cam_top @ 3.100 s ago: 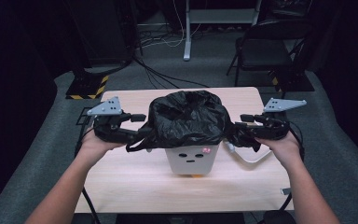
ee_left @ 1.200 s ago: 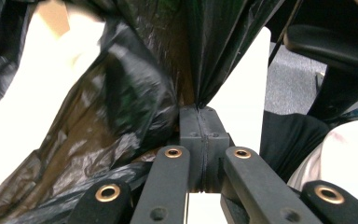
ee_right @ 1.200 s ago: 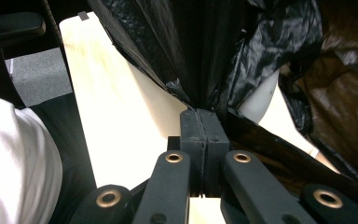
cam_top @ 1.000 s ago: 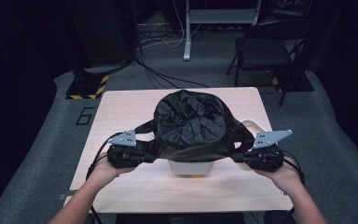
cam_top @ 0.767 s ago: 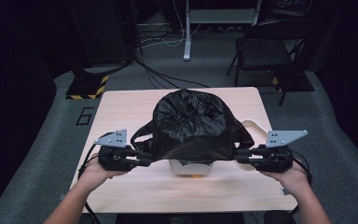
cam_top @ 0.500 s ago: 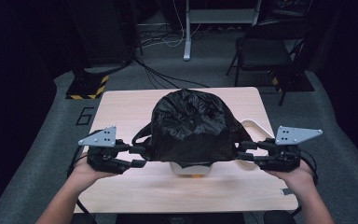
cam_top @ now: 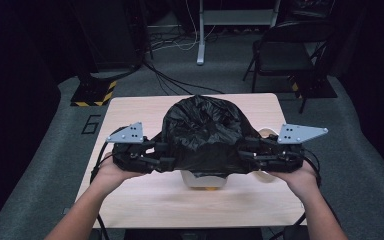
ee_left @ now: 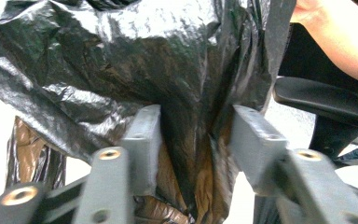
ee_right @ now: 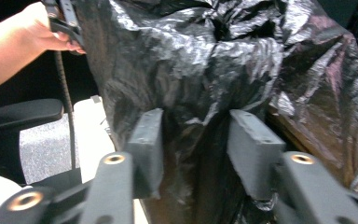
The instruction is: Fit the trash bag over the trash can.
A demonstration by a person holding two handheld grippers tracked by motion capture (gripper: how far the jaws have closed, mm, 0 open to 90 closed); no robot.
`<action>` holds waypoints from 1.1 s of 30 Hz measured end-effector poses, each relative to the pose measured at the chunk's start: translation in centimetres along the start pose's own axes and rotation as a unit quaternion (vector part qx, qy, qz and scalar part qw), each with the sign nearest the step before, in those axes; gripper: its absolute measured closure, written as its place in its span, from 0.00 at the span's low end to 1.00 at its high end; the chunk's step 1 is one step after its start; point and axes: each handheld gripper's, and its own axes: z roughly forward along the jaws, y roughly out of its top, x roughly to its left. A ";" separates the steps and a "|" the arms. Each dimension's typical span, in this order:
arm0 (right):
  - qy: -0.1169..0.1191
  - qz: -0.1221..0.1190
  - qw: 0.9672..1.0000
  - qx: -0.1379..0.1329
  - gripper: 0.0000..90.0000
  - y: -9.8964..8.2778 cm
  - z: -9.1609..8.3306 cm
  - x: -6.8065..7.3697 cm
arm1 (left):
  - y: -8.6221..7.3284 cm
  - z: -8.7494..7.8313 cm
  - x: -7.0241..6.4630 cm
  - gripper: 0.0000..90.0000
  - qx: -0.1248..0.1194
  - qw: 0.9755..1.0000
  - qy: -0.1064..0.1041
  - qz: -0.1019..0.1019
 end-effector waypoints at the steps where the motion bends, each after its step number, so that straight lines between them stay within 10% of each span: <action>1: 0.003 0.000 1.000 -0.003 0.69 0.0 0.0 0.0 | -0.1 0.0 0.1 0.63 0.000 1.000 0.004 0.001; 8: 0.033 -0.010 0.999 0.015 1.00 -0.7 0.4 0.7 | -1.0 0.6 0.1 0.99 0.016 1.000 0.004 0.004; 18: 0.004 -0.003 0.997 0.072 1.00 -2.7 0.8 0.2 | -2.6 0.4 1.2 1.00 0.046 0.999 0.002 -0.020; 24: 0.009 0.008 0.999 0.045 1.00 -3.2 -0.1 0.2 | -1.8 -1.8 0.6 0.70 0.023 1.000 -0.011 -0.015; 33: 0.006 0.017 1.000 0.025 0.79 -1.8 -1.0 0.4 | 1.5 -4.8 0.5 0.54 -0.007 1.000 0.025 -0.014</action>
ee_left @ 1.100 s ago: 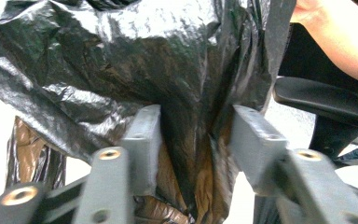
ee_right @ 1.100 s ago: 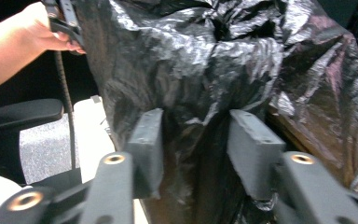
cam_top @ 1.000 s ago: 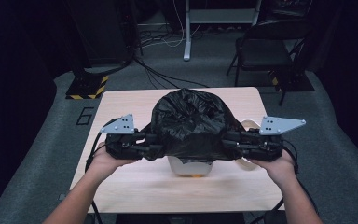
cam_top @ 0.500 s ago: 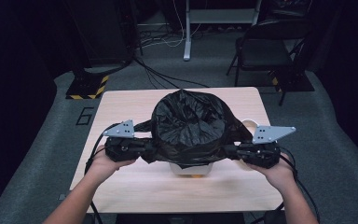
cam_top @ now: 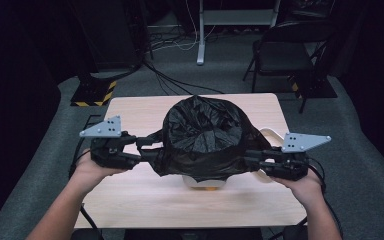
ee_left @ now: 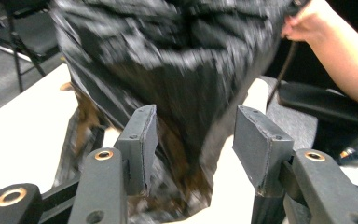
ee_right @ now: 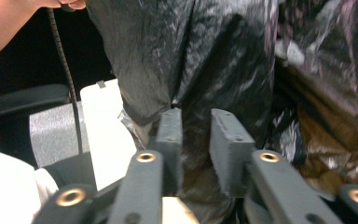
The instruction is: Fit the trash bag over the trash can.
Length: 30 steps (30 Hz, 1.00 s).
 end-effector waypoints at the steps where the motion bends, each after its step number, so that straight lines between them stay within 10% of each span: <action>1: -0.002 0.002 1.000 -0.004 0.75 0.3 0.0 0.1 | 0.4 0.0 0.1 0.54 0.000 1.000 0.002 0.004; 18: -0.002 -0.014 0.999 -0.030 0.52 3.4 0.9 0.9 | 7.7 4.4 1.8 0.50 0.006 0.999 0.008 0.033; 30: 0.006 -0.030 0.999 -0.030 0.99 2.6 0.7 0.7 | 10.1 9.9 3.3 0.49 0.051 0.998 0.007 0.038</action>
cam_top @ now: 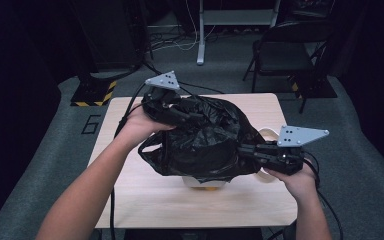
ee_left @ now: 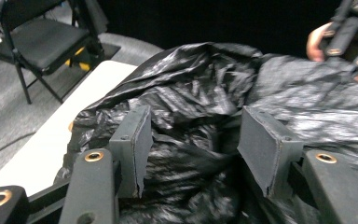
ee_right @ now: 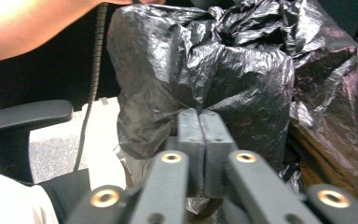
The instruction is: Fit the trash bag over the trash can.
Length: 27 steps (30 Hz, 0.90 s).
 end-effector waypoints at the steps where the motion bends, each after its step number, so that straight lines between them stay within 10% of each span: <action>1: 0.002 0.000 1.000 0.000 1.00 0.0 0.0 -0.1 | 0.1 0.5 0.2 0.50 0.008 1.000 0.005 -0.002; 15: 0.008 0.005 0.999 0.039 1.00 -0.9 -0.6 -0.5 | -0.4 3.4 2.5 0.94 0.094 0.995 0.020 -0.005; 21: 0.012 0.010 0.999 0.049 1.00 -1.3 -0.9 -0.9 | -0.2 3.5 2.9 0.93 0.108 0.993 0.036 -0.014; 27: 0.025 0.007 0.999 0.031 0.94 -1.0 -1.8 -0.6 | 1.4 1.7 1.6 0.80 0.055 0.998 0.023 -0.006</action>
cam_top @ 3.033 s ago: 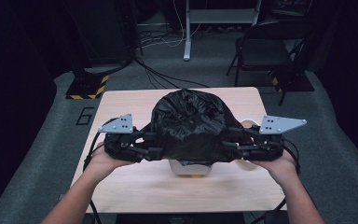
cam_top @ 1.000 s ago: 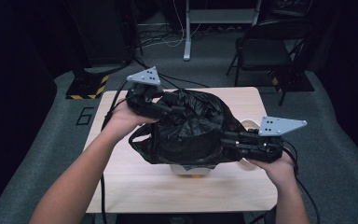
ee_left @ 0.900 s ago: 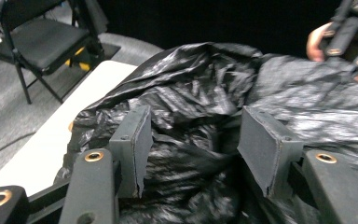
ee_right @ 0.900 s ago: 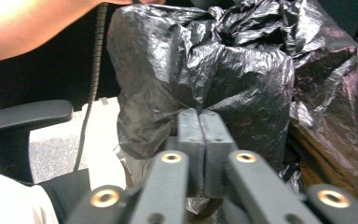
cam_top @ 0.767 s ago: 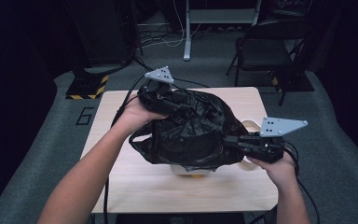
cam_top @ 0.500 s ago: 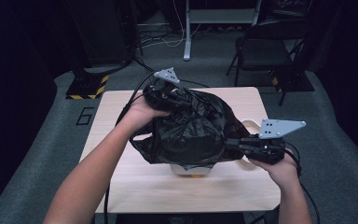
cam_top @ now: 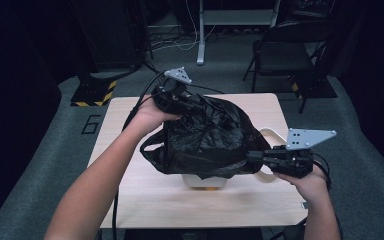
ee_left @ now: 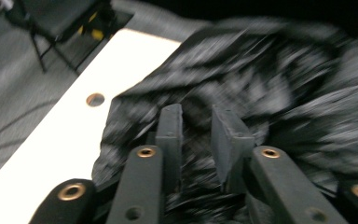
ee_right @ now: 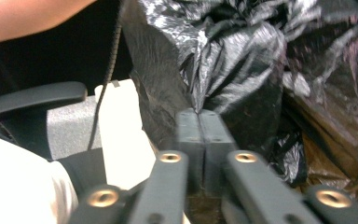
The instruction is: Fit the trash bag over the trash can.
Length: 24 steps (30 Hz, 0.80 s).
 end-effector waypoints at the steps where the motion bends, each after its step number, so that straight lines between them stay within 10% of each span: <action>1: -0.001 -0.003 1.000 -0.006 0.90 0.1 -0.2 0.1 | 0.3 -0.2 -0.3 0.77 -0.009 1.000 -0.004 0.001; 8: -0.044 0.011 0.998 -0.044 0.81 1.1 -1.6 -0.8 | 1.0 0.3 -2.5 0.63 -0.017 0.999 -0.051 0.007; 12: -0.087 0.011 0.996 -0.023 0.71 2.1 -0.6 -2.4 | 0.6 0.8 -3.1 0.60 -0.005 0.997 -0.070 0.014; 24: -0.099 0.024 0.994 0.035 0.49 2.5 3.5 -8.3 | 1.4 1.9 -2.4 0.50 0.020 0.999 -0.031 0.031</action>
